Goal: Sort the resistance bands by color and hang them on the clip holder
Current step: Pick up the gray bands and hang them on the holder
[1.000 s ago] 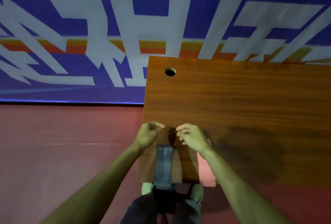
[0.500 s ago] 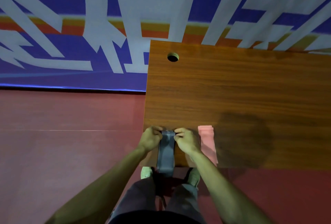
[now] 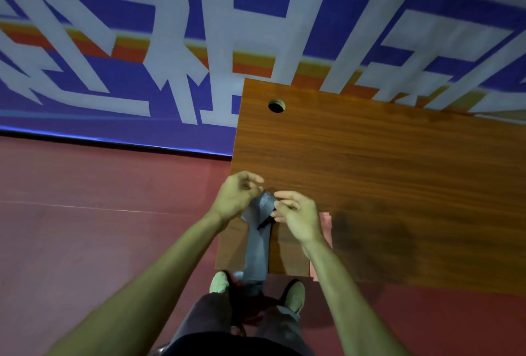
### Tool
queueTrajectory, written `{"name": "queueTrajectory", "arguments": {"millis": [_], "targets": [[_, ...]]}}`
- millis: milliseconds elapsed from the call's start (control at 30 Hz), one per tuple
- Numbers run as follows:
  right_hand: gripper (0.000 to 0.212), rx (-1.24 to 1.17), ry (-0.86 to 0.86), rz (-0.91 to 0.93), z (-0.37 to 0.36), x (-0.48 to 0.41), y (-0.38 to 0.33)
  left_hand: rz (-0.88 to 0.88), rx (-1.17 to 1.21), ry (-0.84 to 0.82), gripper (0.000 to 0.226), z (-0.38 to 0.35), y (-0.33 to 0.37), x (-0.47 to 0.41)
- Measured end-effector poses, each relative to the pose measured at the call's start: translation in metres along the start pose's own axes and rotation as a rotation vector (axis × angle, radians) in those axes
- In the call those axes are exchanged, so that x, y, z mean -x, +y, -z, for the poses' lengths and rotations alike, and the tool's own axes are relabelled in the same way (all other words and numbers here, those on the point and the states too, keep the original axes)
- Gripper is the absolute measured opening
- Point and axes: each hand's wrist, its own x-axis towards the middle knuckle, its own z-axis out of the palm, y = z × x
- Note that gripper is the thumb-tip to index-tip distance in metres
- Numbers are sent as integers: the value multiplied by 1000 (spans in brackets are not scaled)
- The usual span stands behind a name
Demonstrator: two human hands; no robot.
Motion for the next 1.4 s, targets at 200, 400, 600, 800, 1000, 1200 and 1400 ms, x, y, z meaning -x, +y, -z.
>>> {"name": "queueTrajectory", "arguments": {"millis": [200, 400, 600, 800, 1000, 1200, 1400], "targets": [[16, -71, -20, 169, 18, 5, -41, -253, -142, -2, 19, 7, 56, 1], [19, -27, -3, 388, 76, 7, -81, -460, -345, -184, 28, -7, 143, 11], [23, 22, -54, 614, 167, 3, -135, -642, -456, -306, 30, -45, 244, 23], [15, 83, -177, 750, 267, 13, -181, -653, -325, -364, 28, -93, 338, 29], [10, -159, -215, 831, 357, 15, -215, -663, -167, -320, 31, -134, 415, 20], [8, -429, -207, 898, 424, 9, -267, -672, -200, -399, 22, -171, 467, 6], [12, -503, -135, 930, 473, -1, -321, -664, -17, -424, 17, -206, 526, -4]]}}
